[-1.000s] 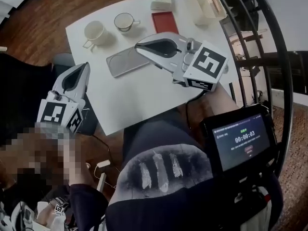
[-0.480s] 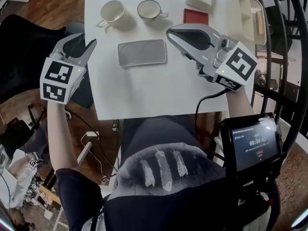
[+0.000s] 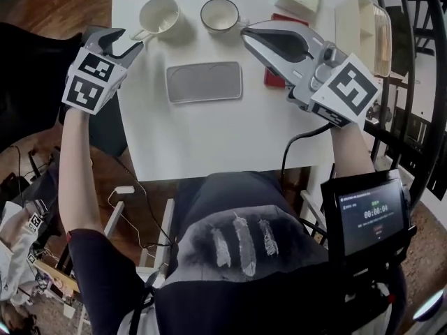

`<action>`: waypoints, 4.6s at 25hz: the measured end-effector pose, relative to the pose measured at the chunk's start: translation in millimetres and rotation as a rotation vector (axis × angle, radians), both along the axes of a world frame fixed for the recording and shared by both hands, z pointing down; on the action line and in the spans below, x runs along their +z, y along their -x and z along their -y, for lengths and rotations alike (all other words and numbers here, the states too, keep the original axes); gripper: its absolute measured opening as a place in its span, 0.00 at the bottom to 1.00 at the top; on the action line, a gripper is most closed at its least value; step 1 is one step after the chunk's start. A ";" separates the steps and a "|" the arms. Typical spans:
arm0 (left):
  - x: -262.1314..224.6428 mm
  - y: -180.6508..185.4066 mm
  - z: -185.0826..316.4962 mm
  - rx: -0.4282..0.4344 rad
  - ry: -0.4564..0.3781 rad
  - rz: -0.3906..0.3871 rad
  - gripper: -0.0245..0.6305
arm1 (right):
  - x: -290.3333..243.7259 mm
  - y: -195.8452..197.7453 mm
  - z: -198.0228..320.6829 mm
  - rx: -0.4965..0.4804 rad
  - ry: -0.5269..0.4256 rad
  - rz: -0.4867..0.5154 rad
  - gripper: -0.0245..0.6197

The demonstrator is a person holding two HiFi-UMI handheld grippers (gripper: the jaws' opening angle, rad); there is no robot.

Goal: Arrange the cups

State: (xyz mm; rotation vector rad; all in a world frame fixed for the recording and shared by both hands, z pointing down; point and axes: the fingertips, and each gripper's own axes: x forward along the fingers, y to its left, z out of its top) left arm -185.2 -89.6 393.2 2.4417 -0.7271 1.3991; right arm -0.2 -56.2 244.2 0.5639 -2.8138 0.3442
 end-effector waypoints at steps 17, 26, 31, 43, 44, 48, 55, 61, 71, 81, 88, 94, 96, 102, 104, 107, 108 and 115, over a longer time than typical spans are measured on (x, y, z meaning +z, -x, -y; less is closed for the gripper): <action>-5.2 -28.6 -1.5 0.225 0.027 0.047 0.35 | -7.9 5.9 -1.5 -0.018 -0.025 -0.025 0.05; -4.3 -35.6 -10.2 0.334 0.022 0.049 0.12 | -5.4 8.2 -5.5 -0.028 -0.002 -0.038 0.05; -5.8 -42.1 -11.4 0.324 0.034 0.037 0.11 | -4.1 4.9 -3.2 -0.028 -0.009 -0.035 0.05; -15.7 -46.8 -21.0 0.277 0.005 -0.040 0.11 | -6.2 -3.6 1.3 0.000 0.007 -0.006 0.05; -18.9 -47.4 -21.5 0.275 0.001 -0.046 0.11 | -6.3 -4.4 1.5 0.002 0.005 -0.007 0.05; -37.3 -48.0 -26.1 0.299 -0.016 -0.054 0.11 | -6.5 -4.1 0.2 -0.002 -0.005 -0.011 0.05; -65.3 -55.0 -54.8 0.445 -0.025 -0.019 0.11 | -12.3 -5.0 1.7 0.014 -0.014 0.003 0.05; -62.5 -73.7 -88.9 0.535 -0.008 -0.055 0.11 | -10.5 -11.5 -2.3 0.029 -0.012 -0.005 0.05; -40.7 -70.5 -124.7 0.603 0.072 -0.055 0.11 | -9.5 -16.1 -2.0 0.058 0.007 0.008 0.05; -19.4 -71.7 -128.0 0.636 0.061 -0.028 0.11 | -9.5 -13.3 -3.0 0.051 0.009 0.003 0.05; -13.4 -75.8 -126.7 0.644 0.023 -0.035 0.12 | -7.7 -15.9 -4.8 0.053 0.015 0.002 0.05; -14.2 -78.2 -119.0 0.564 0.033 -0.091 0.28 | -7.8 -12.2 -6.0 0.042 0.020 0.012 0.05; -19.9 -77.5 -117.1 0.529 0.051 -0.125 0.38 | -8.2 -12.6 -4.8 0.042 0.019 0.013 0.05; -62.6 -50.4 -118.9 0.382 0.123 -0.295 0.59 | -9.0 -13.5 -1.5 0.054 0.017 0.017 0.05; -98.9 -39.0 -109.3 0.218 0.155 -0.430 0.61 | -9.3 -14.4 0.0 0.057 0.015 0.018 0.05; -149.4 -29.5 -79.3 0.133 0.070 -0.547 0.61 | -5.2 -19.9 2.2 0.062 0.008 -0.010 0.05; -162.1 -32.2 -67.8 0.139 0.028 -0.583 0.61 | -5.1 -20.6 2.8 0.062 0.007 -0.011 0.05; -185.0 -85.5 -18.1 0.205 -0.074 -0.710 0.49 | -6.8 -20.6 6.5 0.063 -0.003 -0.009 0.05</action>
